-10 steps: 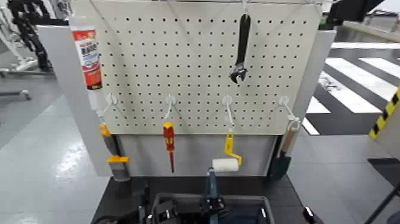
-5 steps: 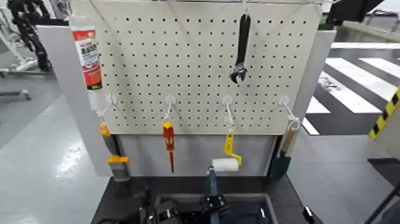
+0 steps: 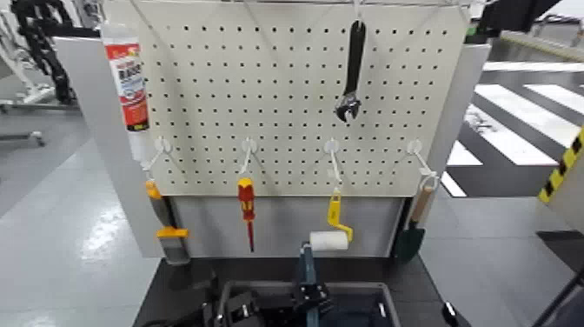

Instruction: Grasp the handle of the crate.

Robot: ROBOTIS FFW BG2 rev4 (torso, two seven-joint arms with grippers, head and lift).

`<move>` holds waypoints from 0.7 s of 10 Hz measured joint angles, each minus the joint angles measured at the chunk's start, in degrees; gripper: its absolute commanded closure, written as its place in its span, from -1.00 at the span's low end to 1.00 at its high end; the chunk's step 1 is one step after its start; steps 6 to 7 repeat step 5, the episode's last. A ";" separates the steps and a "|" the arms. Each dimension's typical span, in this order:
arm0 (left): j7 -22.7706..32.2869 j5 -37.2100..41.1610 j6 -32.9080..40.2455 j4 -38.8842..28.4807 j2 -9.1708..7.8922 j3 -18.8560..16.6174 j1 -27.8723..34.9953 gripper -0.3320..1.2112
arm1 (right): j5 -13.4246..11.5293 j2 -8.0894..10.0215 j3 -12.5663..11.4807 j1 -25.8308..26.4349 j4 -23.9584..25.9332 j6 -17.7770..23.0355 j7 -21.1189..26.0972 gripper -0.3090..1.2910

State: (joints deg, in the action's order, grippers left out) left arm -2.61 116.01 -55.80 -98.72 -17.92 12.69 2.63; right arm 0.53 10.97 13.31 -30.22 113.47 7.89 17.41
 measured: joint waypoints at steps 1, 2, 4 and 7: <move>-0.11 0.00 0.00 0.09 0.11 -0.03 0.00 0.95 | -0.40 0.32 0.35 0.16 0.01 0.00 0.37 -0.43; -0.24 0.00 -0.01 0.19 0.17 -0.03 0.00 0.95 | -0.71 0.49 0.58 0.29 0.04 0.01 0.44 -0.43; -0.39 -0.01 -0.09 0.36 0.25 -0.04 0.00 0.95 | -0.94 0.68 0.67 0.35 0.04 0.09 0.43 -0.43; -0.49 -0.06 -0.10 0.42 0.29 -0.04 -0.01 0.95 | -0.97 0.73 0.77 0.43 0.02 0.06 0.48 -0.43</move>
